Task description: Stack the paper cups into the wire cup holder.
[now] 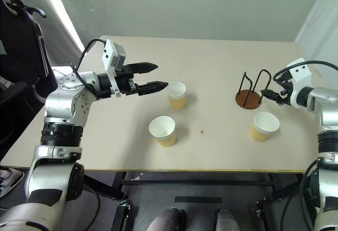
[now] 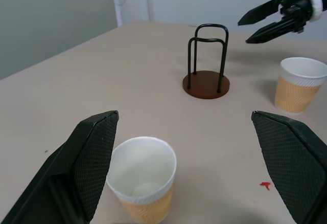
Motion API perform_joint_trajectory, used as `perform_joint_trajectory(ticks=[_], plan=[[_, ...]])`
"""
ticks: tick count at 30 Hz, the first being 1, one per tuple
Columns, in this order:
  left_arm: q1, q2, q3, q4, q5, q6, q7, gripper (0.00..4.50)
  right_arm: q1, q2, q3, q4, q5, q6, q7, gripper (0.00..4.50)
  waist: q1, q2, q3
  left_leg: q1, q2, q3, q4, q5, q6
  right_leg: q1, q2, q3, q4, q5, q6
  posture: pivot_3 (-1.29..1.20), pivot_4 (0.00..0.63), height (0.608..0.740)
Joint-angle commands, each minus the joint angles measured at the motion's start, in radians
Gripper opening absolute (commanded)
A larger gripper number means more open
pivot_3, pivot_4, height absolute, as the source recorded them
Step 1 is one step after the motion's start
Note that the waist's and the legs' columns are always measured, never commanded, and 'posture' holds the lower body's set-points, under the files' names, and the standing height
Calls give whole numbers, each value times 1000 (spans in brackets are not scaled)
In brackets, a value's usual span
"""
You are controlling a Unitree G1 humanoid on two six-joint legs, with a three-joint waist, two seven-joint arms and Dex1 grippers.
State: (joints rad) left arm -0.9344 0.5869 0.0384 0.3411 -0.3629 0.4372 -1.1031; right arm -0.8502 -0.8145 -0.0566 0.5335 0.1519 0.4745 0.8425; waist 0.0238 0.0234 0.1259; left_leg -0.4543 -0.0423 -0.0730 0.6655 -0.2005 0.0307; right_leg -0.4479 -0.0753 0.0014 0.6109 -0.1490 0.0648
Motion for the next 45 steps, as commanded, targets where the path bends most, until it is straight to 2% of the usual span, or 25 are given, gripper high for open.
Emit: perform_joint_trajectory(ticks=[1,13,19,45], plan=[[1,2,-1,-58,-17,12,-9,4471,-31,-5,-11,-10,-6,-9,-8,3664,0,0,0,0,0,0,0,0,0,0,0,0,0,0,0,0,150,740],[3,12,-3,-108,-57,66,-60,4471,-33,-14,-12,-2,-17,-24,25,3664,1,0,0,0,0,0,0,0,0,0,0,0,0,0,0,0,150,740],[-5,16,-16,-99,-49,65,-72,4471,-35,-4,-5,27,-43,-46,-6,3664,1,0,0,0,0,0,0,0,0,0,0,0,0,0,0,0,150,740],[-24,24,-38,-104,-56,77,-127,4471,-294,110,15,506,-139,-267,-79,3664,1,0,0,0,0,0,0,-1,-1,-1,0,0,0,0,-1,0,150,740]])
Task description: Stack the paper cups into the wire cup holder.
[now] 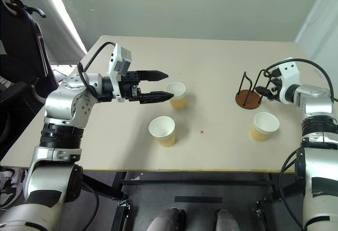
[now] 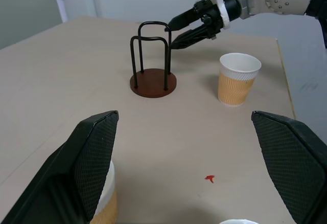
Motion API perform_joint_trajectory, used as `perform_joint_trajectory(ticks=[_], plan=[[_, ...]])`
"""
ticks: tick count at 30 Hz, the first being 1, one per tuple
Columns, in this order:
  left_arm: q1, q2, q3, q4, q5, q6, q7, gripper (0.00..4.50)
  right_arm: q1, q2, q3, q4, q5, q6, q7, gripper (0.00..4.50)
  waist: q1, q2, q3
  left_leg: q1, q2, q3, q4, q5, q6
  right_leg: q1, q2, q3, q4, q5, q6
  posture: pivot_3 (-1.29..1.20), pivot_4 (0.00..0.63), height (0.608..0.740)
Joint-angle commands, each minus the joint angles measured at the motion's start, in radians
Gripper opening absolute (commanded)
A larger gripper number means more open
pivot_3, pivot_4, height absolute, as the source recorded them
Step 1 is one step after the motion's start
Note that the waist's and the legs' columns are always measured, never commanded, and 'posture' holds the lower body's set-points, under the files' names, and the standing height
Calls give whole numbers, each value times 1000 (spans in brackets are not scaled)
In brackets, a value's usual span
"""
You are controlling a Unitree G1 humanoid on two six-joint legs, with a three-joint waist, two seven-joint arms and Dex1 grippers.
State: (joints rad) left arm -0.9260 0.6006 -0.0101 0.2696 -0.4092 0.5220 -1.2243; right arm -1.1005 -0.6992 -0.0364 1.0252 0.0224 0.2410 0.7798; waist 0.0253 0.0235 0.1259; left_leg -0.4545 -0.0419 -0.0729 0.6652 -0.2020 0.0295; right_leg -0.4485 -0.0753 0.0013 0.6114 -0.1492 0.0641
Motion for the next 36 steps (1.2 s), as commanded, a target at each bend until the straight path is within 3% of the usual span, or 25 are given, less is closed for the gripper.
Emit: perform_joint_trajectory(ticks=[1,4,11,12,22,28,36], plan=[[-33,10,9,-32,-9,-8,-5,4495,-50,-4,-6,25,-12,-39,-18,3484,0,0,0,0,0,0,0,0,0,0,0,0,0,0,0,0,150,740],[-33,12,9,-35,-12,-4,-7,4500,-61,-8,-11,50,-15,-54,-28,2807,0,0,0,0,0,0,0,-1,-1,0,0,0,0,0,0,0,150,740],[-63,7,-5,-37,-16,2,-32,4500,-70,-29,-15,62,-14,-55,-21,203,1,0,0,0,0,0,0,-1,-2,0,0,0,0,0,0,0,150,740],[-70,5,-11,-34,-12,-1,-39,4500,-72,-32,-17,61,-12,-50,-18,24,1,0,0,0,0,0,0,-1,-2,0,0,0,0,0,0,0,150,740],[-52,33,-77,-120,-30,50,-143,4500,-57,-29,-26,-94,23,51,57,24,2,0,0,-1,1,0,-1,-4,-7,-2,0,0,0,0,-1,0,150,740],[-40,103,-91,-179,-45,87,-216,4500,29,-23,-14,-406,83,231,139,24,0,0,0,0,2,0,-1,-4,-6,-2,1,0,0,-1,-3,0,150,740],[-42,132,-75,-193,-67,102,-224,4500,130,-43,11,-681,122,398,195,24,2,0,0,-1,1,0,0,-2,-4,-1,1,-1,0,-3,-5,0,150,740]])
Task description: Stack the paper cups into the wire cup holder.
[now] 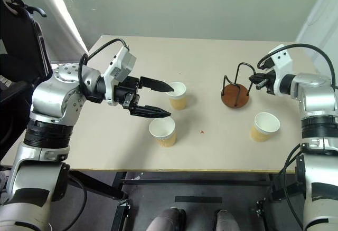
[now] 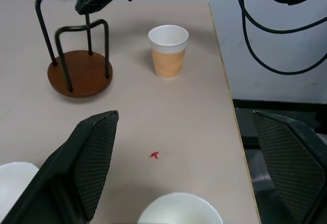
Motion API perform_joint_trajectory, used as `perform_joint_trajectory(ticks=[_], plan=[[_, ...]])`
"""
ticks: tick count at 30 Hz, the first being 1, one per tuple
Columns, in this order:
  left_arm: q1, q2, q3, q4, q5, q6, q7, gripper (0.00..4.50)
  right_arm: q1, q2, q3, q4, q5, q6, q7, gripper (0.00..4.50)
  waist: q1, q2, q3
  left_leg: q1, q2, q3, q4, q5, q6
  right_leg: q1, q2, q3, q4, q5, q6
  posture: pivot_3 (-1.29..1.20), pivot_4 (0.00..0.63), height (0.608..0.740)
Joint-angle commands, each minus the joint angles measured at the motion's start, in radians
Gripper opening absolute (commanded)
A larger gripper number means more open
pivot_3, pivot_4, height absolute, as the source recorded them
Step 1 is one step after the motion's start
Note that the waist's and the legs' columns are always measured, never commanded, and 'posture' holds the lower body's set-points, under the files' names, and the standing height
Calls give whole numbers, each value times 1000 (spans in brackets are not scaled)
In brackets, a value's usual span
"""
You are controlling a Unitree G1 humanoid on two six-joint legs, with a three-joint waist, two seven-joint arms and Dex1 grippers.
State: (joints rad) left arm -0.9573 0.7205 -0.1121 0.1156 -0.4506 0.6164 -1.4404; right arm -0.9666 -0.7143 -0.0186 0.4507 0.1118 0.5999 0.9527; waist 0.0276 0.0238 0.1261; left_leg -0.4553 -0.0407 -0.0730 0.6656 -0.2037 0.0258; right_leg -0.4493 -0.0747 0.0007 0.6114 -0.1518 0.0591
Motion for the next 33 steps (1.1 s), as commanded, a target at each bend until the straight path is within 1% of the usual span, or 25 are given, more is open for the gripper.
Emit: perform_joint_trajectory(ticks=[1,7,12,16,20,24,33], plan=[[-8,14,27,-42,-29,9,-7,4500,1,-29,-5,-130,38,54,28,24,0,0,0,0,0,0,0,1,1,0,0,0,0,0,0,0,150,740],[20,38,26,-84,-58,32,-24,4500,48,-45,22,-324,98,178,85,24,-3,0,0,0,0,0,-1,2,2,0,1,0,0,0,0,0,150,740],[60,97,16,-143,-84,60,-77,4500,83,-64,40,-444,153,248,115,24,-4,0,0,0,0,0,-1,2,2,-1,1,0,0,0,0,0,150,740],[73,158,3,-144,-57,32,-109,4500,91,-71,47,-471,170,264,115,24,-4,0,0,1,0,0,-1,3,3,0,1,0,0,-3,-6,0,150,740],[74,191,10,-151,-61,27,-117,4500,110,-75,67,-512,196,282,128,24,-4,0,0,1,0,0,-1,3,3,0,1,0,0,-4,-6,0,150,740],[82,195,9,-169,-68,32,-109,4500,129,-71,95,-544,211,291,135,24,-4,0,0,0,0,0,-1,3,3,0,1,0,0,-4,-7,0,150,740],[97,186,19,-211,-89,59,-72,4500,133,-67,156,-540,212,266,149,24,-5,0,0,0,0,0,-1,3,4,0,1,0,0,-4,-7,0,150,740]])
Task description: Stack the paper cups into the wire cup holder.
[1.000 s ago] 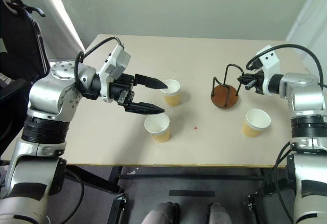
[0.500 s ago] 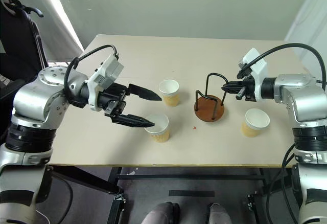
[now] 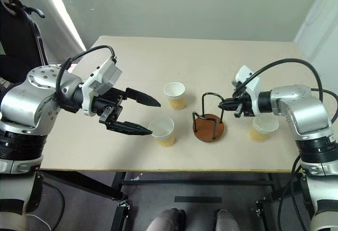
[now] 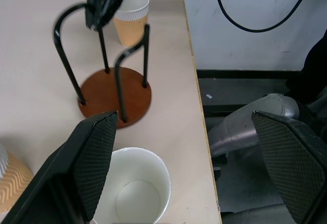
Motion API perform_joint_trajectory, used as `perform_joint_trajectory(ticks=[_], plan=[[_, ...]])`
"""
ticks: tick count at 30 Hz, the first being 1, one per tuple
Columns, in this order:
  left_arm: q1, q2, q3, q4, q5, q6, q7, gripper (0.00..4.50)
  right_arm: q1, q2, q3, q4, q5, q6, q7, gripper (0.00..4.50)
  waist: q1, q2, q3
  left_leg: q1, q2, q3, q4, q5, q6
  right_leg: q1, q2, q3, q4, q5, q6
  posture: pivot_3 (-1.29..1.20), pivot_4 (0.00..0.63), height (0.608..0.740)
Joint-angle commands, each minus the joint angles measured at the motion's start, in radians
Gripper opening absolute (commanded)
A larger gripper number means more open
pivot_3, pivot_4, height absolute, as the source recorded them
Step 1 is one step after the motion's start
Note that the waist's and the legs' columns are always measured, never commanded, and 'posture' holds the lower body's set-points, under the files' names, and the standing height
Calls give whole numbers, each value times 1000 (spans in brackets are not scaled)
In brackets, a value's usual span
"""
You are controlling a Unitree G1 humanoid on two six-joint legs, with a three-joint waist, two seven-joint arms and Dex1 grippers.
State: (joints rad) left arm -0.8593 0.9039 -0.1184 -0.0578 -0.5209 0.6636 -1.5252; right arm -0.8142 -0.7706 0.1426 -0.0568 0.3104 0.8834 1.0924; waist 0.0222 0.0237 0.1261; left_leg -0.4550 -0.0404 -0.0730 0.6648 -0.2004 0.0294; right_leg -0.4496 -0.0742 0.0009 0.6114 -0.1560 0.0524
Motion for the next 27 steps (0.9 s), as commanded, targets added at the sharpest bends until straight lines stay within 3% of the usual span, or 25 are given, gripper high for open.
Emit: perform_joint_trajectory(ticks=[1,13,17,26,27], plan=[[2,1,26,-44,-23,15,18,4500,-20,-9,-1,-34,14,-17,11,24,0,0,0,0,0,0,0,0,0,0,0,0,0,0,0,0,150,740],[6,1,21,-86,-51,47,42,4500,-25,8,60,28,-40,-109,5,24,-1,0,0,0,0,0,0,0,0,0,0,0,0,0,0,0,150,740],[10,12,7,-77,-35,27,31,4500,-30,9,68,50,-56,-137,6,1072,-1,0,0,0,0,0,0,0,0,0,0,0,0,0,0,0,150,740],[14,5,0,-55,-16,-3,30,4500,-56,11,51,102,-82,-150,-11,4213,-1,0,0,0,0,0,0,0,0,0,0,0,0,0,0,0,150,740],[14,4,0,-54,-16,-4,31,4500,-63,4,45,107,-81,-146,-6,4213,-1,0,0,0,0,0,0,0,0,0,0,0,0,0,0,0,150,740]])
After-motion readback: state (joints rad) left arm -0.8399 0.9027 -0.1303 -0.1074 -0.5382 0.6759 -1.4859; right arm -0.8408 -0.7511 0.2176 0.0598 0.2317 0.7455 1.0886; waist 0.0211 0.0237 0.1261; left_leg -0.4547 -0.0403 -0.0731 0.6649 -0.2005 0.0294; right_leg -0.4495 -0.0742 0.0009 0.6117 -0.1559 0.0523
